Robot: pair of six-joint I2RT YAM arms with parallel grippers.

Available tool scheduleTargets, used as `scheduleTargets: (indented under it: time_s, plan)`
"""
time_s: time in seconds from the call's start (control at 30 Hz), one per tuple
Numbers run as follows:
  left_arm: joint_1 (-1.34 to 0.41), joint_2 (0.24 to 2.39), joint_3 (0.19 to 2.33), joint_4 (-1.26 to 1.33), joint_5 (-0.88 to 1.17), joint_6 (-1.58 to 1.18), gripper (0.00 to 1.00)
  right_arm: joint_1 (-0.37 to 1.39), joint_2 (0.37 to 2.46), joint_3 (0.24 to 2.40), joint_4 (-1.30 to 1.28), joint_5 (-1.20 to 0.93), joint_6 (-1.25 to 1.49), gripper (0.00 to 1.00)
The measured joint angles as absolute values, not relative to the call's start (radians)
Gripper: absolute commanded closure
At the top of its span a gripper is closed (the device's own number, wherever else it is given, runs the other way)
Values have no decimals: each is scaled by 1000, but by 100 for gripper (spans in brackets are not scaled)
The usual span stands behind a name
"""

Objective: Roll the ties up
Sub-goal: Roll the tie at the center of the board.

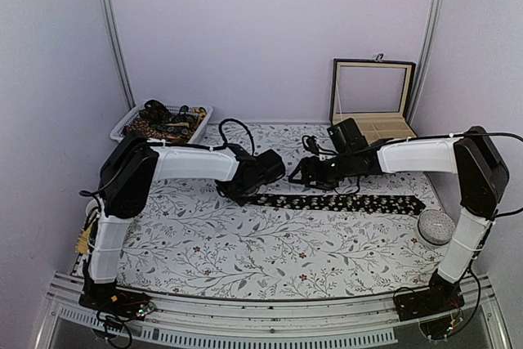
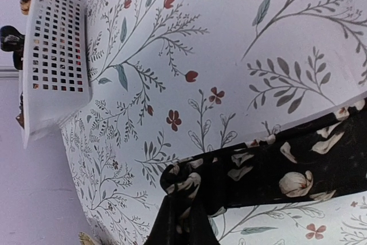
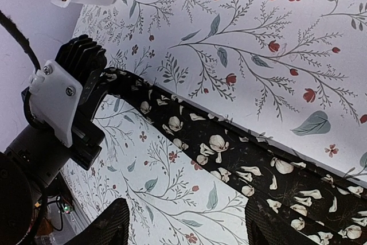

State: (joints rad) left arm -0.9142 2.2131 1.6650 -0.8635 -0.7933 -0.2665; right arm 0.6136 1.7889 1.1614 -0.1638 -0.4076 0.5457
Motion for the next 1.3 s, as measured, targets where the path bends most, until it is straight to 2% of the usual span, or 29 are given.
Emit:
scheduleTargets:
  time_s: [0.43,0.7,0.9,1.13,1.3]
  plan:
    - [-981,2353,1761,-954,-925,-264,100,568,1789,1111,-122,-456,589,31]
    - [-991,2365,1774,-955,-914,-256,100,560,1789,1100,-111,-459,595,31]
    - [-991,2365,1776,-938,-865,-248,86,551,1789,1099,-110,-459,598,29]
    - [-989,2365,1776,-902,-796,-234,75,545,1789,1099,-110,-459,602,27]
    - [-977,2358,1774,-881,-772,-229,71,542,1789,1099,-110,-459,603,28]
